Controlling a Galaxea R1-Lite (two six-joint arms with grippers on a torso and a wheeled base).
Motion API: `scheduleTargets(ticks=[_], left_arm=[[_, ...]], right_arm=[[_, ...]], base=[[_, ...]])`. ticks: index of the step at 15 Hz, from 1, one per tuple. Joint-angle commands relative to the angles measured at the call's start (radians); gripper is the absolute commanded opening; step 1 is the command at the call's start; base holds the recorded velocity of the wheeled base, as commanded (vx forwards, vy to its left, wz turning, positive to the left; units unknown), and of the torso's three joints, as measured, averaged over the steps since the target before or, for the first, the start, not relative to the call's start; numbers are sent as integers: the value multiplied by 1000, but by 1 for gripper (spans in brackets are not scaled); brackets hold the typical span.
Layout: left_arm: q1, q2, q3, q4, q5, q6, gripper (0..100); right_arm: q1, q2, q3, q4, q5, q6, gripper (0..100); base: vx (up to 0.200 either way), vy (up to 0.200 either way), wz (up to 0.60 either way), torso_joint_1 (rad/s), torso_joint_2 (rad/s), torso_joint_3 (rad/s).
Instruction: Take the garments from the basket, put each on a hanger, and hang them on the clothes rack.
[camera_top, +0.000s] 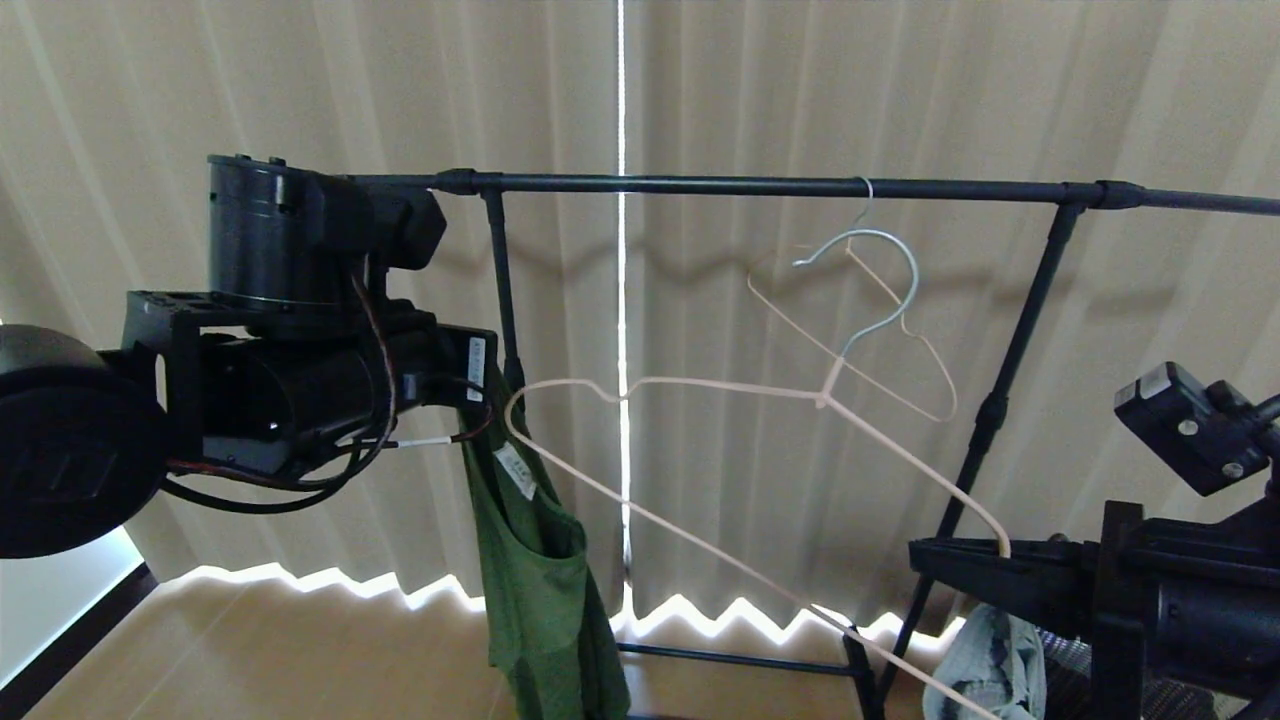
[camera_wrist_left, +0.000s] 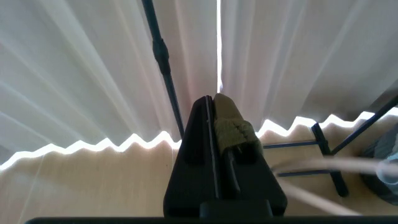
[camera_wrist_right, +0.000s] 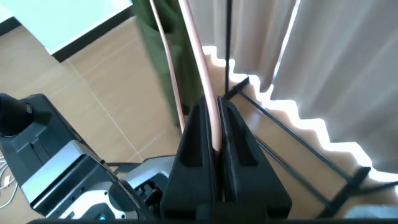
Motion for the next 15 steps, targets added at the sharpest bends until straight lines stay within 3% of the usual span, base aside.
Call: scheduleTargets(ticks=[1,7,11,15], left_arm=[[0,12,-6,-3,1,-1,0],[0,9,1,-6,2,1,0],[-17,7,1,-6,34,1,0],[-25,7,2,-6,59,-1,0]], right_arm=[[18,26,-2,-6,0,0,0],[33,49,-16,-11,0,0,0],[32,155,-33,-134,-4,5,0],[32,221,-63,-144,-9,17,0]], base=[[0,0,0,0,0,0],[0,0,0,0,0,0],[0,0,0,0,0,0],[0,0,0,0,0,0]])
